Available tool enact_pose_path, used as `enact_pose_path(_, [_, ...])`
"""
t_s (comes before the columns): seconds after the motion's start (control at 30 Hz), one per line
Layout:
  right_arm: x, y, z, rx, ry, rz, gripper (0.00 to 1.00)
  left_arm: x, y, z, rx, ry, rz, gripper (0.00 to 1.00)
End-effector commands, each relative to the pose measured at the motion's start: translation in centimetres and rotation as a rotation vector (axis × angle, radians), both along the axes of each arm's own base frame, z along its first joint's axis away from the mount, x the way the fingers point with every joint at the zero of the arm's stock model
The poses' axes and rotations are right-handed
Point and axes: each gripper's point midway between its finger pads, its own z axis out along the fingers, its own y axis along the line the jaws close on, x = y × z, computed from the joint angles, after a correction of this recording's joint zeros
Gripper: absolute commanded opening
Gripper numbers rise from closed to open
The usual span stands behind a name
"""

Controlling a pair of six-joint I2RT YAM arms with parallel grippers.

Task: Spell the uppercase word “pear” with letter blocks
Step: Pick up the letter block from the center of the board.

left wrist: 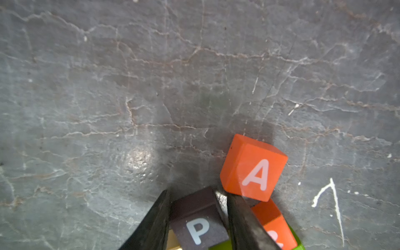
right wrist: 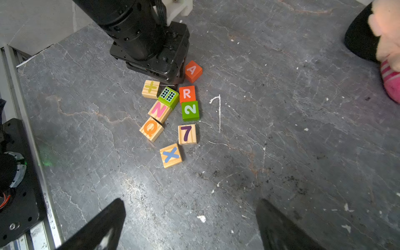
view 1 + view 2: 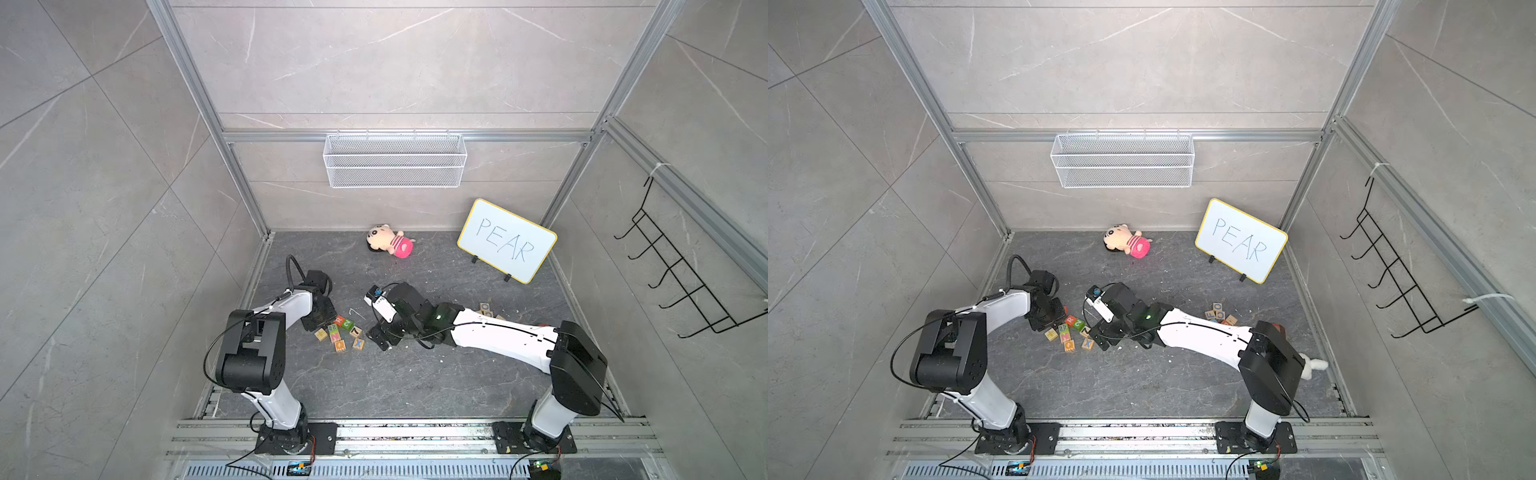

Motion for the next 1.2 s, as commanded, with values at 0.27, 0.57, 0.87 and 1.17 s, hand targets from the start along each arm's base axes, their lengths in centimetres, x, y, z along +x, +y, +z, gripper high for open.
enact_pose_path(0.27, [0.2,0.4,1.6,0.018,-0.024,0.010,0.97,0.8,-0.3,0.4,0.015,-0.017,-0.035,0.36])
enact_pose_path(0.57, [0.4,0.8,1.8,0.033,-0.019,0.004,0.97,0.7,0.0,2.1,0.041,-0.043,-0.057,0.35])
enact_pose_path(0.87, [0.6,1.6,1.4,0.052,0.033,-0.005,0.98,0.7,-0.3,4.5,0.109,-0.060,-0.160,0.32])
enact_pose_path(1.17, [2.7,0.9,2.0,0.121,0.100,-0.099,0.98,1.8,-1.6,8.3,0.133,-0.123,-0.235,0.31])
